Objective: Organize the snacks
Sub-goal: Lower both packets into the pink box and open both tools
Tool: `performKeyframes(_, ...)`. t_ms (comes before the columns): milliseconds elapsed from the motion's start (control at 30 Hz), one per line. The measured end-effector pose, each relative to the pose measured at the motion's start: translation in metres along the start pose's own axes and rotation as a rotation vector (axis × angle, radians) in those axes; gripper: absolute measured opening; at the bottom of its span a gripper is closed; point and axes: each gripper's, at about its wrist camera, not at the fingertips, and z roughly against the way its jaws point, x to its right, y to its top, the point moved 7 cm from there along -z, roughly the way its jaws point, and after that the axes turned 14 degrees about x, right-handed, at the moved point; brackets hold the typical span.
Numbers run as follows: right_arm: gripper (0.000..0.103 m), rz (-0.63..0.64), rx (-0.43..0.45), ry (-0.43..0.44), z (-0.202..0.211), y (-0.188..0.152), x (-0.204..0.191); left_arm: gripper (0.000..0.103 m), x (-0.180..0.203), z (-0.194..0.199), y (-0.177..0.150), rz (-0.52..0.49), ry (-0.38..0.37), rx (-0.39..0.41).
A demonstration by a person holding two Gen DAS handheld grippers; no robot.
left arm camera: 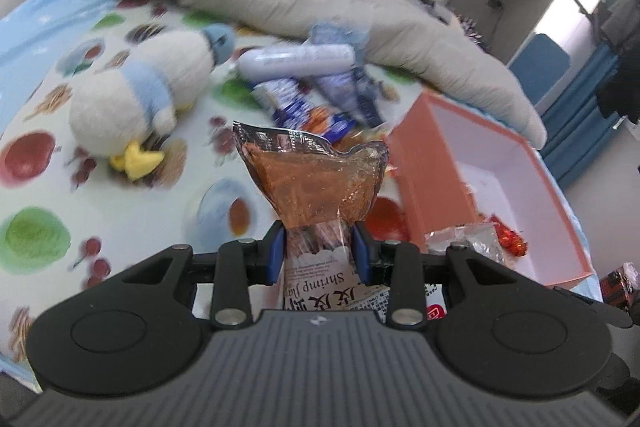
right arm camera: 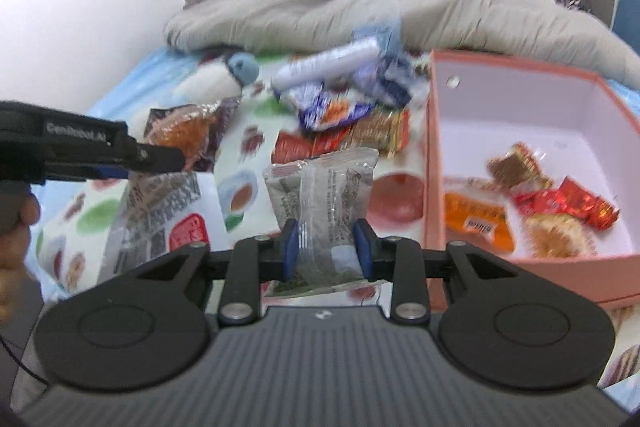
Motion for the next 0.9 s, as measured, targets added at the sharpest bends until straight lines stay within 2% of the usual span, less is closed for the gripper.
performKeyframes(300, 0.034, -0.033, 0.112, -0.071, 0.033, 0.041, 0.03, 0.04, 0.056, 0.012, 0.033, -0.041, -0.087, 0.048)
performKeyframes(500, 0.034, -0.056, 0.154, -0.151, 0.047, 0.052, 0.068, 0.04, 0.108, 0.004, 0.041, -0.072, -0.176, 0.059)
performKeyframes(700, 0.034, -0.098, 0.155, -0.23, 0.048, 0.047, 0.116, 0.04, 0.168, -0.027, 0.032, -0.106, -0.258, 0.022)
performKeyframes(900, 0.034, -0.136, 0.146, -0.291, 0.041, 0.039, 0.165, 0.04, 0.224, -0.071, 0.013, -0.138, -0.318, -0.048)
